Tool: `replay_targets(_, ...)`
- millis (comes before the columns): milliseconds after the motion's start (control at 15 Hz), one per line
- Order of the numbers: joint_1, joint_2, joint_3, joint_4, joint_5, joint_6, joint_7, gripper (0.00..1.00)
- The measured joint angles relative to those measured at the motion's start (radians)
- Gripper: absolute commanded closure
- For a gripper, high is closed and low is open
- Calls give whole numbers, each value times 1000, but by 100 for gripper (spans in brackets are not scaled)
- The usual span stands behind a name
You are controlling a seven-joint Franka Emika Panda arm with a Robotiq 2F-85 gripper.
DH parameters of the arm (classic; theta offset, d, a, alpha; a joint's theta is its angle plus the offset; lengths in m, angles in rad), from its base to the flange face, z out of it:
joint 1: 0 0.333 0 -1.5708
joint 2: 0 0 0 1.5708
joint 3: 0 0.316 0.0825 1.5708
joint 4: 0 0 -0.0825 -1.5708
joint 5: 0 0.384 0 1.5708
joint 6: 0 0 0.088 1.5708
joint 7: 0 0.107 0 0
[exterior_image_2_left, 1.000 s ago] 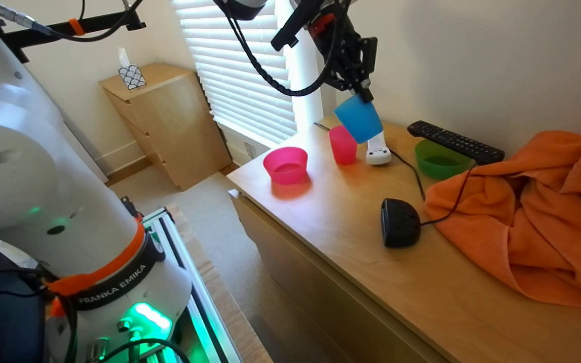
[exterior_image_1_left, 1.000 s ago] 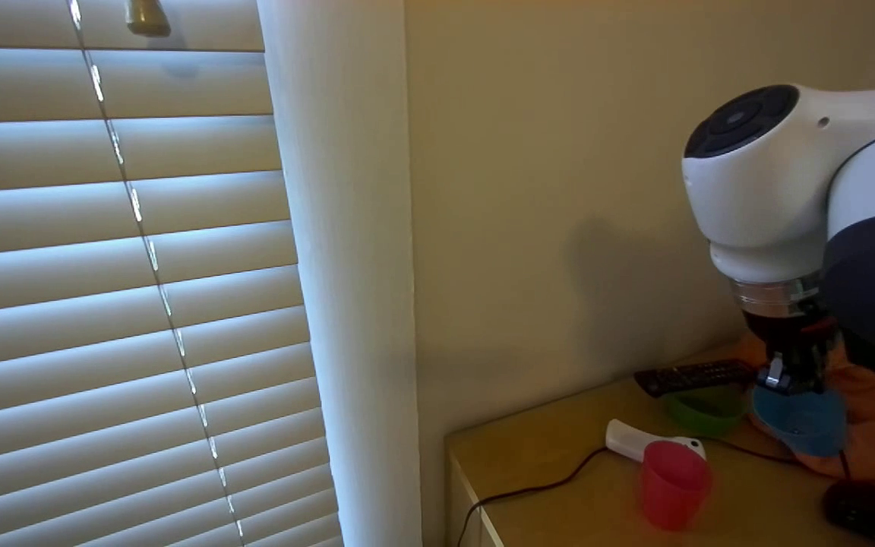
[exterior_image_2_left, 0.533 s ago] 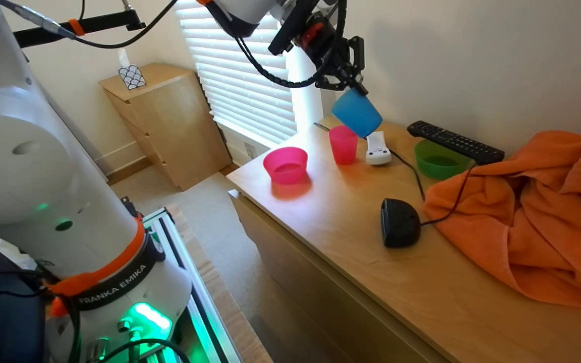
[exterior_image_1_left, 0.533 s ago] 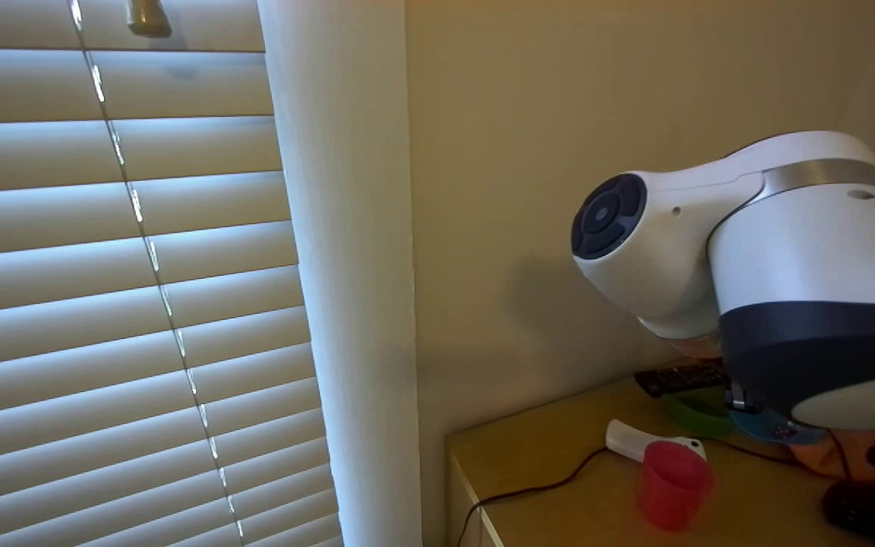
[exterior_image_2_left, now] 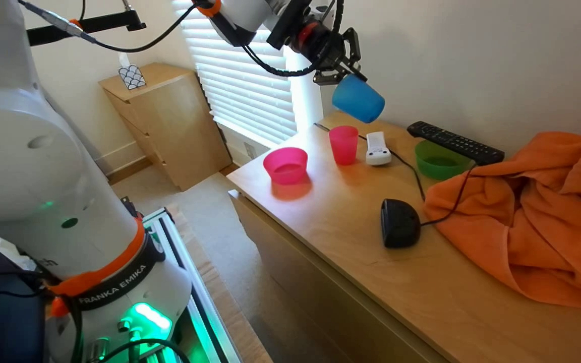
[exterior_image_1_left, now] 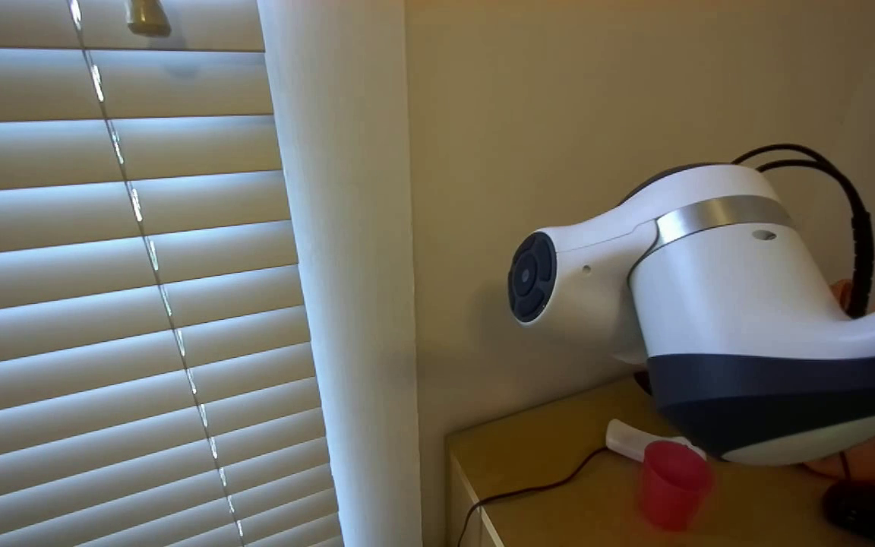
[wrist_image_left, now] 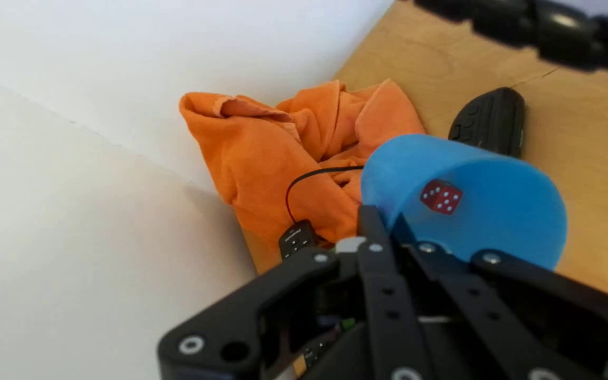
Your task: Shift the small item from the blue cup to the pink cup
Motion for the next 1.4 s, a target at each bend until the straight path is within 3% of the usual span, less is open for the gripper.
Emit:
replay_targets(733, 60, 176, 22, 126, -105, -169, -243, 99)
replay_targets(1400, 75, 210, 36, 145, -150, -249, -427, 99)
